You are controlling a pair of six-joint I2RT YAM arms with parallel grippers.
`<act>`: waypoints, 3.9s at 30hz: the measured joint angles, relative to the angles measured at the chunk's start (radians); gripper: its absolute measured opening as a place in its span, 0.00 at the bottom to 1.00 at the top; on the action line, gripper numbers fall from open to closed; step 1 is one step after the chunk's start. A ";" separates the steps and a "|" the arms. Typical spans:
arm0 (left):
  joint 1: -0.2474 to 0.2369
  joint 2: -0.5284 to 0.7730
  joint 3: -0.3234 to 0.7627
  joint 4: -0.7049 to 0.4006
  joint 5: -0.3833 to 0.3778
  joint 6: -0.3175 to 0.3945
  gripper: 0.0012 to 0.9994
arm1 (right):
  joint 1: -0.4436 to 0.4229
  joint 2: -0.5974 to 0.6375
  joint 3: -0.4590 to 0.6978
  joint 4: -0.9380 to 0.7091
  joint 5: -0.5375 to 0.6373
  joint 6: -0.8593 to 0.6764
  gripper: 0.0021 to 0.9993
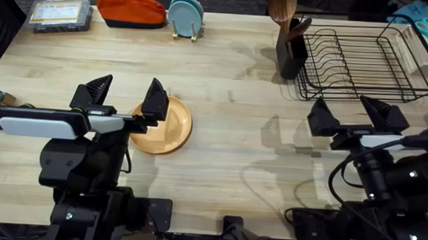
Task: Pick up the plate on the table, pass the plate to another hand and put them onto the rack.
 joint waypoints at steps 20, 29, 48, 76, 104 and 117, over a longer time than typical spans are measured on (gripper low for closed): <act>0.000 0.144 0.327 -0.182 -0.129 0.025 0.99 | -0.002 0.153 0.284 -0.233 0.061 -0.015 1.00; 0.000 0.545 0.774 -0.520 -0.154 0.079 0.99 | -0.002 0.537 0.702 -0.411 0.074 -0.023 1.00; 0.000 1.008 1.328 -0.958 -0.161 0.093 0.99 | -0.002 1.004 1.176 -0.653 0.014 -0.023 1.00; 0.000 1.145 1.323 -1.231 -0.155 -0.039 0.99 | -0.002 1.005 1.176 -0.602 0.011 -0.024 1.00; 0.180 1.146 0.802 -0.789 -0.019 -0.070 0.99 | -0.002 1.005 1.176 -0.602 0.014 -0.094 1.00; 0.180 1.307 0.746 -0.734 0.014 -0.077 0.99 | -0.002 1.010 1.176 -0.601 0.014 -0.101 1.00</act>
